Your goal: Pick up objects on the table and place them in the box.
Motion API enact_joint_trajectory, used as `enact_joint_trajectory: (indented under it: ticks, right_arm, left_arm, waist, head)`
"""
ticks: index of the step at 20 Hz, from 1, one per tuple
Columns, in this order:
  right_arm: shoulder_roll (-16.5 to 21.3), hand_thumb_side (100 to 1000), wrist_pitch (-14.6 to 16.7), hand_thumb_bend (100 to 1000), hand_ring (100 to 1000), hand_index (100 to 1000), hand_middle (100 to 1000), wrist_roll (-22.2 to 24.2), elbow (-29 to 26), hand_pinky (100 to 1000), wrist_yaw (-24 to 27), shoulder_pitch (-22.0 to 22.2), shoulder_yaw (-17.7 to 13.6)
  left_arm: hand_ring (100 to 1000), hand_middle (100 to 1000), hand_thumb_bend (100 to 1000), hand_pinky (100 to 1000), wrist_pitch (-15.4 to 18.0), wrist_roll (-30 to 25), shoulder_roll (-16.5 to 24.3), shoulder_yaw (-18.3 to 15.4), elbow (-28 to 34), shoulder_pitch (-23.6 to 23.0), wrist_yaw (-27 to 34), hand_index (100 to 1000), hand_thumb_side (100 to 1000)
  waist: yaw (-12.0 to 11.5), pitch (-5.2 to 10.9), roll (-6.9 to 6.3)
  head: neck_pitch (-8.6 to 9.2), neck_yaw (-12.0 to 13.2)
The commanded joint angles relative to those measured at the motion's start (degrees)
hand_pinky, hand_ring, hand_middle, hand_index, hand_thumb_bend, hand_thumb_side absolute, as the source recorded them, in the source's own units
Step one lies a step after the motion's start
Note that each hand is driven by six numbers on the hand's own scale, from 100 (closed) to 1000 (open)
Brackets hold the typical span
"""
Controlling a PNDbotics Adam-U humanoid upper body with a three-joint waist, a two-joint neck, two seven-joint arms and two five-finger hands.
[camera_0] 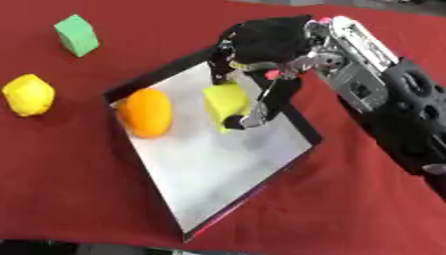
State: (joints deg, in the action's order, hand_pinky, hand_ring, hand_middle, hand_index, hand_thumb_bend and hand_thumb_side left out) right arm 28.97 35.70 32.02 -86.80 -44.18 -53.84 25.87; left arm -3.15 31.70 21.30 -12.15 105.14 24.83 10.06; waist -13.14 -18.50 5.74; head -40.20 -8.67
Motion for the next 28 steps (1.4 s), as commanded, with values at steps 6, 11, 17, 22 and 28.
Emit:
enact_joint_trajectory:
  ticks: [6,11,17,22,28]
  right_arm:
    - [0.3,583,10.4,449,943,960,895,9.7,0.1,922,0.0,-0.3,0.0]
    - [1.2,553,11.4,448,935,966,895,10.6,-2.3,921,1.4,-0.7,-1.7]
    - [5.3,562,6.6,453,922,952,877,8.9,-5.5,911,7.1,-0.9,-6.1]
    - [12.0,437,1.2,456,911,946,865,7.5,-9.2,909,16.7,-0.3,-11.9]
    - [19.7,292,-5.0,401,915,951,874,5.4,-5.8,920,25.6,1.5,-18.7]
  left_arm:
    - [835,701,310,665,0.0,-0.6,1.6,0.2,0.5,1.0,-0.1,766,651]
    - [836,701,308,665,0.0,-0.7,1.6,0.3,0.4,1.0,0.0,765,651]
    - [835,701,312,664,0.0,0.1,1.5,-0.2,0.5,0.9,-0.1,765,646]
    - [836,702,313,665,0.1,0.9,1.8,-0.3,0.4,0.7,-0.1,765,645]
    - [837,701,311,664,0.1,0.9,1.9,-0.1,0.2,0.8,0.2,765,648]
  waist:
    - [-0.3,1.6,-0.35]
    - [-0.3,1.56,-0.44]
    - [-0.1,1.58,-0.41]
    - [0.3,1.44,-0.33]
    - [0.4,0.97,-0.35]
  head:
    - [0.12,-0.2]
    - [0.01,-0.3]
    - [0.02,-0.3]
    - [0.15,0.1]
    - [0.81,0.5]
